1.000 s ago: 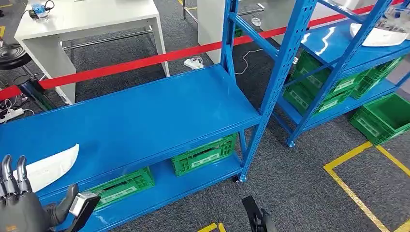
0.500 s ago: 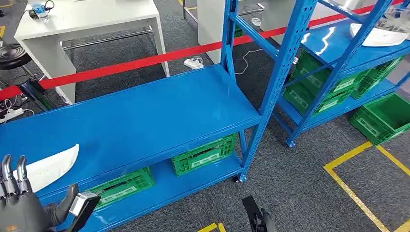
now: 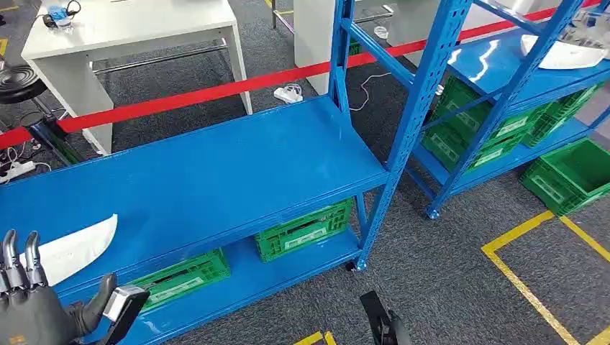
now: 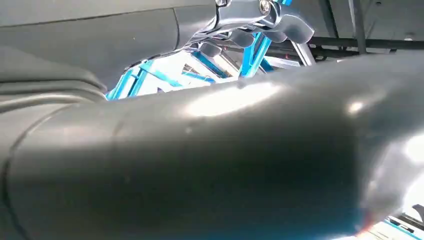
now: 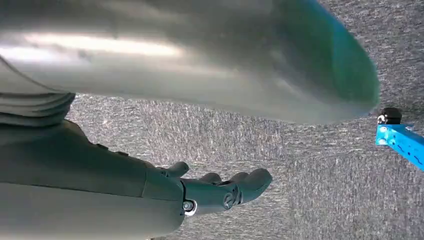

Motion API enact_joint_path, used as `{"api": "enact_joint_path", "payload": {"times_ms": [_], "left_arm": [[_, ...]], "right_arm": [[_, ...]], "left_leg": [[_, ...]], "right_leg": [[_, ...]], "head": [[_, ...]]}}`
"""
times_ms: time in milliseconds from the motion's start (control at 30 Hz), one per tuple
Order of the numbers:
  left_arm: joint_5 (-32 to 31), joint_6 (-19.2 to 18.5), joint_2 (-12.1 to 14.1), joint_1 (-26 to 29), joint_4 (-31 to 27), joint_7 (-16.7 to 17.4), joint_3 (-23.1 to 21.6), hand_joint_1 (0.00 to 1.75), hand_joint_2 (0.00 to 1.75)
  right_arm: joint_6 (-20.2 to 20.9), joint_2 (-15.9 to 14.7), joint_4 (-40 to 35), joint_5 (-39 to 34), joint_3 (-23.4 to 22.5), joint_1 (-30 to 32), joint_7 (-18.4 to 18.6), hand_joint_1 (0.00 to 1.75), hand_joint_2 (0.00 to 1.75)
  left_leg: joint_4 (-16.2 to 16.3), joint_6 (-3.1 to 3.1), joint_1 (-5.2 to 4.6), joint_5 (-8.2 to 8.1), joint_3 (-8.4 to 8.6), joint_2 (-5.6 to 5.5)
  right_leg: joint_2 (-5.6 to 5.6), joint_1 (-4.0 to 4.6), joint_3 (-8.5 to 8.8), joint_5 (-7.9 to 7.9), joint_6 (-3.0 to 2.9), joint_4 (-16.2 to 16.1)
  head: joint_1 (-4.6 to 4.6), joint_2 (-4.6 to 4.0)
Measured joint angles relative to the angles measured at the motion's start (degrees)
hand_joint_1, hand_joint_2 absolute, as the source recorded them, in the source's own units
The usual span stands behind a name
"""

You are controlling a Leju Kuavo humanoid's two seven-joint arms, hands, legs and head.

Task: Take the parts from the cabinet and place them on the table.

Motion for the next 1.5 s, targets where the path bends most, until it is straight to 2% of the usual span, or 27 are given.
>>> {"api": "enact_joint_path", "payload": {"times_ms": [700,733,767,833,933,1000,1033,1133,1167,1500], "left_arm": [[0.00,-0.02,0.00,-0.09,0.09,0.00,-0.02,0.00,0.00],[0.61,-1.29,0.04,-0.27,0.28,0.00,-0.09,0.00,0.00],[1.58,-3.29,0.22,-0.96,1.25,0.07,-0.59,0.00,0.00],[4.00,-6.04,1.34,-3.06,4.79,2.10,-2.80,0.00,0.00],[5.94,-5.91,2.75,-8.10,10.55,4.82,-6.85,0.00,0.00],[6.56,-5.73,3.15,-10.67,13.95,5.68,-9.60,0.00,0.00],[6.73,-5.75,3.26,-11.67,15.36,5.92,-10.75,0.00,0.00],[7.43,-5.86,3.54,-14.38,18.97,6.25,-13.55,0.00,0.00],[7.59,-5.99,3.58,-15.19,19.85,6.27,-14.19,0.00,1.75],[8.52,-6.51,3.76,-18.46,24.28,7.28,-17.22,0.00,1.75]], "right_arm": [[0.00,-0.02,0.00,0.00,0.02,0.00,0.13,0.00,0.00],[-0.35,-0.02,0.00,-0.19,0.02,-0.02,2.64,0.00,0.00],[-1.01,0.00,0.00,-0.66,0.00,-0.12,6.79,0.00,0.00],[-2.23,0.11,0.00,-1.38,-0.20,-0.15,14.20,0.00,0.00],[-2.95,0.68,0.00,-2.45,-0.96,0.00,16.61,0.00,0.00],[-2.91,0.92,0.00,-2.95,-1.40,-0.04,16.72,0.00,0.00],[-2.86,1.03,0.00,-3.19,-1.68,-0.02,16.79,0.00,1.75],[-2.36,1.11,0.00,-4.18,-2.69,-0.04,16.57,0.00,1.75],[-2.25,1.14,0.00,-4.33,-2.93,-0.04,16.33,0.00,1.75],[-1.70,1.11,0.00,-4.72,-4.11,-0.05,14.67,0.00,1.75]], "left_leg": [[0.00,0.00,0.00,0.00,0.01,0.00],[0.00,0.00,0.00,0.00,0.01,0.00],[0.00,0.01,0.00,0.01,0.01,-0.04],[0.00,-0.01,0.00,0.04,0.00,-0.15],[0.00,-0.04,0.00,0.08,-0.03,-0.08],[0.00,-0.04,0.00,0.08,0.02,-0.05],[0.00,-0.04,0.00,0.09,0.03,-0.04],[0.00,-0.04,0.00,0.09,0.01,-0.06],[0.00,-0.04,0.00,0.09,0.01,-0.06],[0.00,-0.03,0.00,0.06,0.00,-0.06]], "right_leg": [[0.00,0.00,-0.01,0.00,0.00,0.00],[0.00,0.00,-0.02,0.00,0.00,0.00],[-0.05,0.00,0.02,0.00,0.01,0.00],[-0.14,0.00,0.01,-0.01,0.01,0.00],[-0.09,0.00,-0.01,0.09,-0.03,0.00],[-0.05,0.00,0.03,0.09,-0.03,0.00],[-0.03,0.00,0.03,0.09,-0.03,0.00],[-0.05,0.00,0.03,0.09,-0.03,0.01],[-0.05,0.00,0.03,0.09,-0.03,0.01],[-0.04,0.00,0.01,0.07,-0.04,0.01]], "head": [[0.00,0.00],[0.00,0.00],[0.00,0.00],[0.02,0.00],[0.00,0.02],[0.00,0.00],[0.00,0.00],[0.00,0.00],[0.00,0.00],[0.00,0.00]]}}
